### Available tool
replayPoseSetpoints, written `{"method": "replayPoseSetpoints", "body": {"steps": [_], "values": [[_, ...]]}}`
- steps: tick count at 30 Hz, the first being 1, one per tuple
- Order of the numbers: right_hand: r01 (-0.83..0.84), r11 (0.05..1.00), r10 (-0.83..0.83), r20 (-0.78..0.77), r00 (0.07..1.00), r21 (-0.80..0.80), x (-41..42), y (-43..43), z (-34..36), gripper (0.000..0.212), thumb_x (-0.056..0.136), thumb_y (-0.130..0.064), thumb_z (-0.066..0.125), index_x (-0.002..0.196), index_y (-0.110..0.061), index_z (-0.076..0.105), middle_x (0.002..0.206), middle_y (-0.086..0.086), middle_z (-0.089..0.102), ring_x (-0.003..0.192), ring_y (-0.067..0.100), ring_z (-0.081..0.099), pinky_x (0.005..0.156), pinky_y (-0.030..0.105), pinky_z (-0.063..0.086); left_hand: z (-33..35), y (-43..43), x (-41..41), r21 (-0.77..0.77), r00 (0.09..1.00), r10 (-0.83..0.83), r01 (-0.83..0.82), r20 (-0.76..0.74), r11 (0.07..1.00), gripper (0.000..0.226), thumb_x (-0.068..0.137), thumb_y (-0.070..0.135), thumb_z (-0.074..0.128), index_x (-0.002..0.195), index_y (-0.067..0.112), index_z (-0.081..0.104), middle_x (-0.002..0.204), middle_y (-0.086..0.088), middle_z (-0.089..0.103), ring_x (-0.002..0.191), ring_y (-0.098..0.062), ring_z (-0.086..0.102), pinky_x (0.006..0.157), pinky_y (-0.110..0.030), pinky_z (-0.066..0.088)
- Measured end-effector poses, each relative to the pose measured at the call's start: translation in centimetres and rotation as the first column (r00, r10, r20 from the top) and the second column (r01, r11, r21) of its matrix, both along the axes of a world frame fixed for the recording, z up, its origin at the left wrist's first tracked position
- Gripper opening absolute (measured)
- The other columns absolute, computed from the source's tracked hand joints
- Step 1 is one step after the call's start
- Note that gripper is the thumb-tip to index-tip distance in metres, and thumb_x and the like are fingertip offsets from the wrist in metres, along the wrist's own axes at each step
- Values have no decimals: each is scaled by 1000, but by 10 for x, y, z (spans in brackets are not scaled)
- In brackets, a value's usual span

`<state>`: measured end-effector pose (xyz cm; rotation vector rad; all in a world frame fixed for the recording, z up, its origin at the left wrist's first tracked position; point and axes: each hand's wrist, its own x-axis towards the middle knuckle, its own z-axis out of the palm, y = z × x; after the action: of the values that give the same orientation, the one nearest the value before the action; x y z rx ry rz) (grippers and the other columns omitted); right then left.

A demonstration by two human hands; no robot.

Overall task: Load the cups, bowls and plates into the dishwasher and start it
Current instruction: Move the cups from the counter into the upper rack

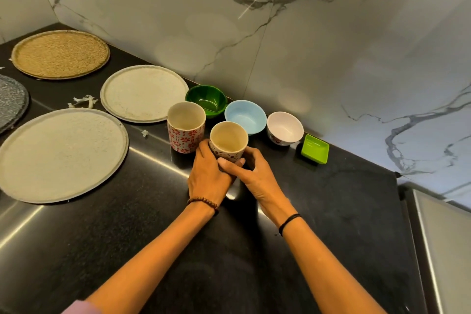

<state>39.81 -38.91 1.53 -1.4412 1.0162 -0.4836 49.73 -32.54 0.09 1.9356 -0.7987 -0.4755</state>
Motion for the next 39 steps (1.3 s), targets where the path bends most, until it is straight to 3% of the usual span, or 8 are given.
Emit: {"method": "replayPoseSetpoints", "body": {"steps": [7,13,16,19,25,30,34,39], "values": [[106,991,-111,50,993,82,-44,35,5,59,80,-72,57,119,-28,62,118,-9,68,111,6,63,100,40,51,12,28,-18,28,995,-65,63,76,998,69,59,67,77,103,24,45,105,5,60,93,-13,59,74,-33,54],[240,930,-298,187,936,279,-110,77,18,45,94,-51,55,125,-19,63,122,3,69,116,18,64,103,49,49,42,74,-74,-65,969,-227,222,-96,973,72,54,60,81,110,31,46,100,22,58,88,9,58,73,-11,51],[212,837,-372,241,896,504,-144,102,24,54,93,-58,51,129,-18,63,125,13,67,119,28,63,105,50,46,50,95,-115,-104,935,-321,308,-152,946,71,56,52,85,113,32,48,97,25,59,88,18,56,69,-5,48],[233,781,-464,290,837,579,-189,130,28,60,92,-62,50,133,-19,61,128,17,65,120,33,61,103,51,47,57,119,-163,-144,896,-397,374,-201,916,72,58,49,85,116,28,49,100,20,63,89,15,59,66,-6,48],[258,755,-536,342,772,603,-299,198,28,56,92,-61,49,120,-18,70,120,18,68,107,32,66,84,44,56,61,182,-269,-202,831,-504,465,-234,862,82,62,33,88,127,30,38,105,16,62,91,7,63,71,-11,53],[335,733,-604,339,721,592,-402,269,25,48,91,-54,53,109,-15,75,112,21,70,100,35,68,86,47,55,56,245,-368,-218,752,-618,579,-232,786,86,65,34,86,133,31,33,109,21,58,99,4,62,79,-16,54],[447,681,-696,324,640,580,-483,331,15,53,89,-53,56,120,-12,68,111,21,69,98,35,67,80,44,55,50,291,-442,-193,648,-713,689,-268,699,83,63,39,82,130,36,32,111,20,56,98,8,61,73,-10,52],[531,536,-822,263,504,656,-556,394,-5,45,91,-52,55,105,-14,75,102,19,69,92,35,62,72,41,47,37,326,-505,-82,520,-785,815,-337,574,84,61,45,83,129,36,35,109,22,58,98,10,59,77,-17,56]]}}
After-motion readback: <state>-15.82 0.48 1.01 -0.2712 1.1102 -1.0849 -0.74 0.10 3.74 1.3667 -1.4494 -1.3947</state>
